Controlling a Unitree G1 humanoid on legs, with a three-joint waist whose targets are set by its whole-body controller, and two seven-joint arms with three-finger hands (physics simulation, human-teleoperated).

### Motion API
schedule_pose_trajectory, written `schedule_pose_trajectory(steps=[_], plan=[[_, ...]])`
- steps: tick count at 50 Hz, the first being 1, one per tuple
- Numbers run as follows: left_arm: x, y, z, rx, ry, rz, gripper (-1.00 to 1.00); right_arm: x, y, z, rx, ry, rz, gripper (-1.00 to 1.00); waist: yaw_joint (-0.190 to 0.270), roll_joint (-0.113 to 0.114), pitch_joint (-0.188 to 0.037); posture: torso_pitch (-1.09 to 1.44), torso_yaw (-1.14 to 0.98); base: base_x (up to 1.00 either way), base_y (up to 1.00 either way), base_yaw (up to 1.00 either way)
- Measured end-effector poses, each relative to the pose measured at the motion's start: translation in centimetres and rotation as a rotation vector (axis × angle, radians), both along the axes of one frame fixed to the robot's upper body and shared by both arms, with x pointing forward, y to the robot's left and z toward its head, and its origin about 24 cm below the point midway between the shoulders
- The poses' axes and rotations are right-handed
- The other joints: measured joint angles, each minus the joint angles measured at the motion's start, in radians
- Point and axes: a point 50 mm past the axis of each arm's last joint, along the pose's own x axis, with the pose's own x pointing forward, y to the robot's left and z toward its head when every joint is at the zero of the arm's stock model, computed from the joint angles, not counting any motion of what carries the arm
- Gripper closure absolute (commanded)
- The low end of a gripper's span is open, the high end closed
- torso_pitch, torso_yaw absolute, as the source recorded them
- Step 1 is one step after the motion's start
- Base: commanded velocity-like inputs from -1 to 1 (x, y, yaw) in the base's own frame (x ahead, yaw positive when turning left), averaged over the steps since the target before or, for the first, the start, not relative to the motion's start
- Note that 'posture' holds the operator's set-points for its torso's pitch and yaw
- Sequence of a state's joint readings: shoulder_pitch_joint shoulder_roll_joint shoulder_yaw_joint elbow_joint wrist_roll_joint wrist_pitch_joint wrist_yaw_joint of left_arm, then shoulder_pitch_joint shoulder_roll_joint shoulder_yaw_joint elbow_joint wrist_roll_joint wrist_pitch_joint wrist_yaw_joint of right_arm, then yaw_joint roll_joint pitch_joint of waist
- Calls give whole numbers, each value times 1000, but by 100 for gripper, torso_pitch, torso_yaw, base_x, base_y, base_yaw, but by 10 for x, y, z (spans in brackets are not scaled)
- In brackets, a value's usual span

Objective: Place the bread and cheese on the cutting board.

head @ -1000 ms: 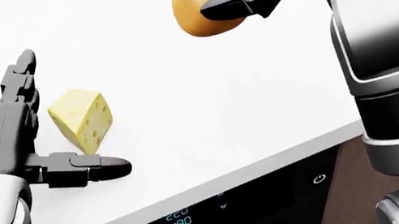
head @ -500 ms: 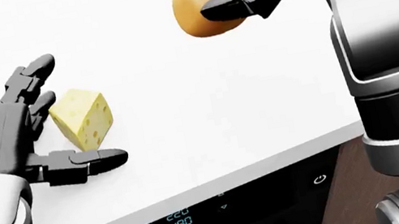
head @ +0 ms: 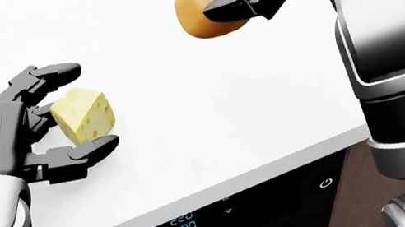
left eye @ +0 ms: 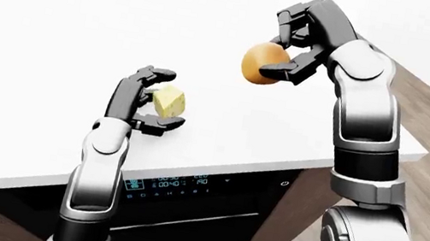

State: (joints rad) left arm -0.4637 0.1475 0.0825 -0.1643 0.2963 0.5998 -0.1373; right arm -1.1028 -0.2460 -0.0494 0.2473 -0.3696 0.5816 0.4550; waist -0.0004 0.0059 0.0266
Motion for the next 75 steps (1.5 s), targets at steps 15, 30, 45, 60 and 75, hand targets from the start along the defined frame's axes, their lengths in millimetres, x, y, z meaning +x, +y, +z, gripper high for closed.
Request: schedule_pose_trajectory(steps=[15, 30, 45, 60, 75], plan=[[0, -1, 1, 3, -7, 0, 0, 0, 1, 0, 0, -1, 1, 100, 0, 1, -1, 0, 0, 0, 0, 0], [-1, -1, 3, 0, -21, 1, 100, 0, 1, 0, -1, 0, 2, 100, -2, 0, -2, 0, 0, 0, 0, 0], [-2, -2, 2, 4, -17, -5, 100, 0, 1, -1, 0, -2, 2, 100, -1, 1, 0, 0, 0, 0, 0, 0], [-16, 5, 42, -31, -124, 11, 100, 0, 0, -1, 2, 3, 3, 100, -3, -2, 12, 0, 0, 0, 0, 0], [-53, 28, 117, -95, -323, 59, 100, -11, -7, 10, 24, -37, -11, 100, -4, 3, 21, 0, 0, 0, 0, 0]])
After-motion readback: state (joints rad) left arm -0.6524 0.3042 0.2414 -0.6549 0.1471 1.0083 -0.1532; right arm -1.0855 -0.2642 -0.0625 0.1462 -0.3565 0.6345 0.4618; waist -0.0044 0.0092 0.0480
